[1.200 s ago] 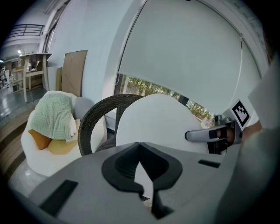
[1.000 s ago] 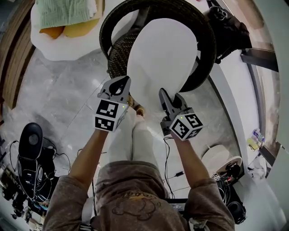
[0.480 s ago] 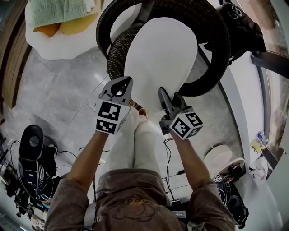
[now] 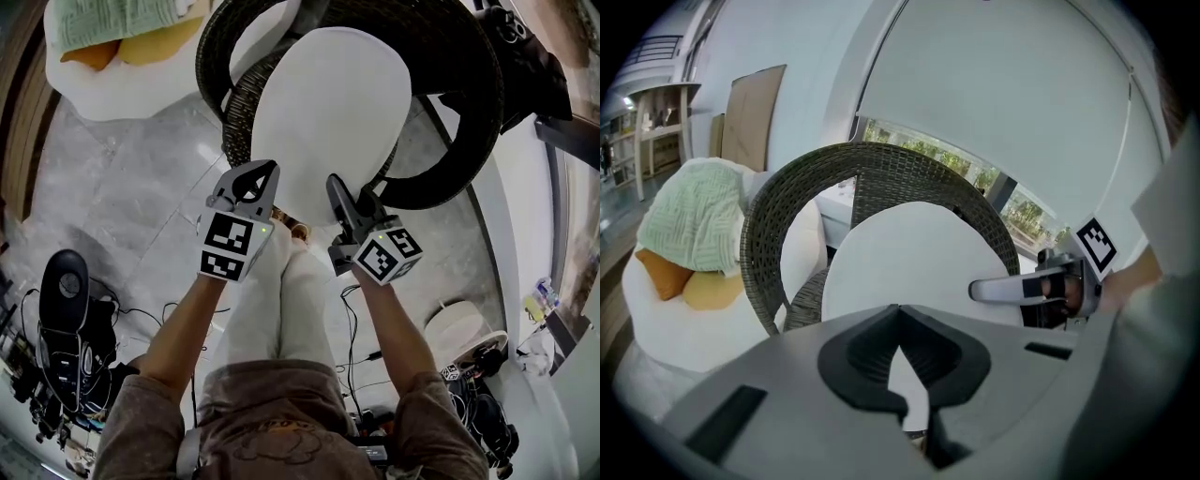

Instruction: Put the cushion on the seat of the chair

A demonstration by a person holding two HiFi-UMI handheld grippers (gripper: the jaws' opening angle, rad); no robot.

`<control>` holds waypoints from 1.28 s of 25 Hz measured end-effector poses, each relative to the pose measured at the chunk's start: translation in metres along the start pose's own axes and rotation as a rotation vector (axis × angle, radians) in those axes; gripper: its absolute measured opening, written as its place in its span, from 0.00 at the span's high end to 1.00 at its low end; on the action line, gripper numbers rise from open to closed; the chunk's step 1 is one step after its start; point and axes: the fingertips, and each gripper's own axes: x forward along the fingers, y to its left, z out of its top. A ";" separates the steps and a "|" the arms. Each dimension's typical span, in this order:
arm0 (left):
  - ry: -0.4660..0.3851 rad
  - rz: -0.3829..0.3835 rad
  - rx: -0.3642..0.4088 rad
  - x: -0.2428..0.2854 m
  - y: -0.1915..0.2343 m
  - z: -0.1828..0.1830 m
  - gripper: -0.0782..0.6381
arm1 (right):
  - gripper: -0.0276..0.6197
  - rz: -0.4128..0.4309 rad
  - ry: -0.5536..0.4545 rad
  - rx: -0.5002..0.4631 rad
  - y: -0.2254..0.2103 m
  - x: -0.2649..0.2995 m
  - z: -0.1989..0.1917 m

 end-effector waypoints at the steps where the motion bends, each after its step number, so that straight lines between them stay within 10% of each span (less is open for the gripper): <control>1: 0.001 0.001 -0.002 0.001 0.002 -0.001 0.88 | 0.86 0.007 -0.003 0.014 -0.002 0.002 -0.002; 32: 0.035 -0.028 -0.004 0.021 -0.011 -0.020 0.88 | 0.73 -0.249 0.000 0.026 -0.105 0.010 -0.039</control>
